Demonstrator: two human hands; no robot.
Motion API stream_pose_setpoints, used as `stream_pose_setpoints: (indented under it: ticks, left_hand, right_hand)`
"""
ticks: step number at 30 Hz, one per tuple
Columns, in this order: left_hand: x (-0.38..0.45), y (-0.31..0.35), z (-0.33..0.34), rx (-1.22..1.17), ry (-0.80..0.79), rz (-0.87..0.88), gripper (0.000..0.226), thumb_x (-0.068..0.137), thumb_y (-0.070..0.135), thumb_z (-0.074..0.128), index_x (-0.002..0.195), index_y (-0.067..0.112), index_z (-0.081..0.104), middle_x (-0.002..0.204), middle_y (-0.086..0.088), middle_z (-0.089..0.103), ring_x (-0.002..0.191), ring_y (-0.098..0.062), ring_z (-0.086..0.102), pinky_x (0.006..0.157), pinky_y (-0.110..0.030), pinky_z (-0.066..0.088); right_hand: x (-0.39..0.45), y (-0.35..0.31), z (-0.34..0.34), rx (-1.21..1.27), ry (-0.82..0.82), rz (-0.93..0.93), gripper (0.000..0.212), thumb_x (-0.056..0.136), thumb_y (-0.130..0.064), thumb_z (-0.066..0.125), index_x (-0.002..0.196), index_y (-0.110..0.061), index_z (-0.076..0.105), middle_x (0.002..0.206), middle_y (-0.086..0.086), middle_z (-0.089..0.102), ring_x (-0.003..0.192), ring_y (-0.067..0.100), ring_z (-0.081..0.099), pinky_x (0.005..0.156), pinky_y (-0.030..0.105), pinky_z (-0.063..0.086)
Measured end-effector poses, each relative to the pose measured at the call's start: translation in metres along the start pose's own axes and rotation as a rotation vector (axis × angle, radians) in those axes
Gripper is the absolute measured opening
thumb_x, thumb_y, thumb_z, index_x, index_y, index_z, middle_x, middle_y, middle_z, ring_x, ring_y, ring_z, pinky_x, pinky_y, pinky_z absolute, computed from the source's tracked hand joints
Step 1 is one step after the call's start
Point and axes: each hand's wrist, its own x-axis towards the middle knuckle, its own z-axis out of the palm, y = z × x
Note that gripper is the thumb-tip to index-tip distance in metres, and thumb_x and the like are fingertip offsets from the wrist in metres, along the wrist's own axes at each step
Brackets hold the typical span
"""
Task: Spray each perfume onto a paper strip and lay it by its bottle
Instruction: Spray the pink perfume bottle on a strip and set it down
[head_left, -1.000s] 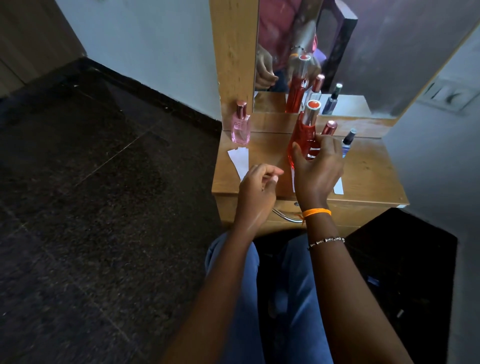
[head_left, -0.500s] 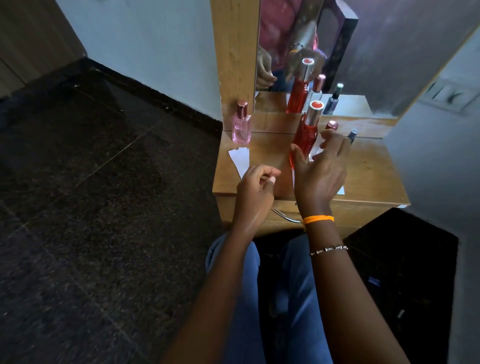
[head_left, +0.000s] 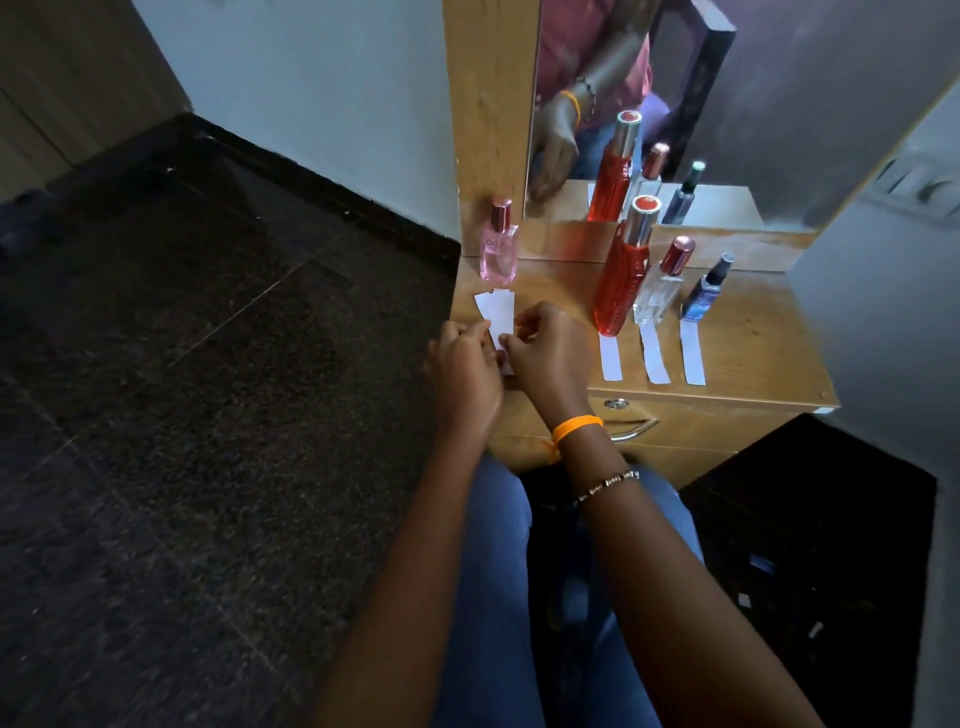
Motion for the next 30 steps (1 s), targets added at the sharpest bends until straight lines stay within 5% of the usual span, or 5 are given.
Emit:
stream_pose_setpoints:
  ticks: [6, 12, 16, 21, 30]
  left_hand:
    - [-0.003, -0.005, -0.001, -0.019, 0.035, -0.003, 0.034, 0.091, 0.008, 0.047, 0.124, 0.009, 0.056, 0.124, -0.016, 0.051, 0.115, -0.032, 0.044, 0.098, -0.043, 0.041]
    - [-0.002, -0.013, -0.004, -0.061, 0.115, -0.031, 0.011, 0.086, 0.017, 0.054, 0.080, 0.018, 0.062, 0.102, -0.020, 0.059, 0.087, -0.025, 0.061, 0.073, -0.036, 0.052]
    - [-0.007, -0.010, -0.009, -0.128, 0.072, -0.012, 0.027, 0.089, 0.001, 0.049, 0.113, 0.003, 0.060, 0.112, -0.018, 0.056, 0.095, -0.024, 0.060, 0.083, -0.030, 0.049]
    - [-0.005, -0.010, -0.013, -0.197, 0.041, -0.046, 0.032, 0.087, -0.003, 0.052, 0.117, 0.004, 0.059, 0.116, -0.015, 0.054, 0.102, -0.023, 0.059, 0.082, -0.024, 0.045]
    - [-0.004, -0.011, -0.013, -0.171, 0.028, -0.043, 0.040, 0.089, -0.003, 0.051, 0.128, 0.005, 0.051, 0.124, -0.016, 0.052, 0.107, -0.019, 0.057, 0.080, -0.016, 0.042]
  right_hand:
    - [0.003, -0.009, 0.007, 0.096, -0.048, 0.088, 0.019, 0.075, -0.013, 0.073, 0.092, -0.005, 0.067, 0.088, 0.012, 0.072, 0.084, 0.025, 0.066, 0.063, 0.024, 0.036]
    - [0.001, -0.019, 0.017, 0.127, -0.090, 0.120, 0.013, 0.072, -0.008, 0.072, 0.085, -0.009, 0.068, 0.077, 0.009, 0.071, 0.077, 0.025, 0.068, 0.068, 0.028, 0.054]
    - [0.003, -0.022, 0.014, 0.140, -0.131, 0.187, 0.016, 0.073, -0.006, 0.072, 0.088, -0.008, 0.068, 0.053, -0.005, 0.056, 0.044, 0.001, 0.050, 0.039, 0.004, 0.034]
    - [0.002, -0.026, 0.009, 0.119, -0.134, 0.203, 0.011, 0.074, -0.012, 0.072, 0.084, -0.016, 0.069, 0.064, 0.004, 0.066, 0.067, 0.012, 0.059, 0.061, 0.020, 0.039]
    - [-0.001, -0.026, 0.012, 0.043, -0.123, 0.152, 0.012, 0.078, -0.014, 0.070, 0.089, -0.017, 0.074, 0.092, 0.011, 0.074, 0.093, 0.027, 0.068, 0.072, 0.028, 0.047]
